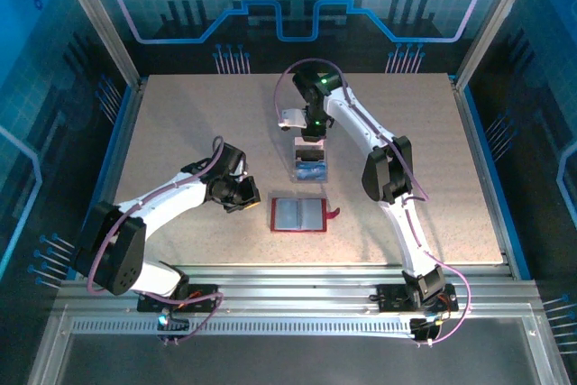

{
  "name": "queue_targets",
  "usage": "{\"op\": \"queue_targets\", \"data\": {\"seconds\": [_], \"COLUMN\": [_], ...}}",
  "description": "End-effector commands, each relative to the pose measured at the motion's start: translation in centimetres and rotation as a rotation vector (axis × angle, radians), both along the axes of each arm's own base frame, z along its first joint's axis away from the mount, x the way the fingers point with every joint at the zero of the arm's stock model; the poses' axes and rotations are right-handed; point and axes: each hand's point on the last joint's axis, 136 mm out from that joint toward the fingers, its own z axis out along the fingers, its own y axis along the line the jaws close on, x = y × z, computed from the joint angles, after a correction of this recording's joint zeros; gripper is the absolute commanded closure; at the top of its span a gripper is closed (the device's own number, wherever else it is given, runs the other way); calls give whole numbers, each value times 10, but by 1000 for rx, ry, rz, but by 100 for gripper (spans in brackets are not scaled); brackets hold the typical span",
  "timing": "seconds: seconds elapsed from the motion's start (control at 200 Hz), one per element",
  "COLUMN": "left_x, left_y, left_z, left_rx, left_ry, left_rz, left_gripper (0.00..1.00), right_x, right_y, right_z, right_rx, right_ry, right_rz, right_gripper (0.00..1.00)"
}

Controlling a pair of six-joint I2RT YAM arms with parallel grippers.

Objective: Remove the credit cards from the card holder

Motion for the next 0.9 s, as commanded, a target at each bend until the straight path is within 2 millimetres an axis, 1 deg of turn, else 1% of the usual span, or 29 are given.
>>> {"op": "queue_targets", "data": {"seconds": [0.0,0.07,0.265,0.31,0.36,0.37,0.4,0.595,0.715,0.865,0.895], "left_x": [-3,-2,-1,0,0,0,0,-1,-3,-4,-4], "left_y": [0,0,-1,-1,-1,-2,-2,-3,-3,-3,-3], "left_z": [0,0,0,1,0,0,1,-1,-1,-1,-1], "left_rx": [-5,-7,-9,-11,-12,-13,-15,-24,-32,-33,-34], "left_ry": [18,17,17,15,17,16,15,20,21,22,20], "left_rz": [-12,-12,-12,-13,-11,-13,-11,-10,-7,-7,-6], "left_gripper": [91,91,91,91,91,91,91,91,91,91,91], "right_x": [-1,-4,-3,-2,1,1,3,16,22,29,30], "right_y": [-1,1,2,2,1,1,1,-3,-4,-1,0], "right_z": [22,27,44,45,40,50,53,41,29,14,15], "right_rx": [38,62,112,121,125,136,142,121,112,116,120], "right_ry": [-20,-11,-33,-40,-41,-60,-77,-125,-133,-137,-141], "right_rz": [-21,-21,-57,-69,-81,-84,-91,-139,-155,-165,-167], "right_gripper": [82,80,75,74,73,73,73,71,71,71,71]}}
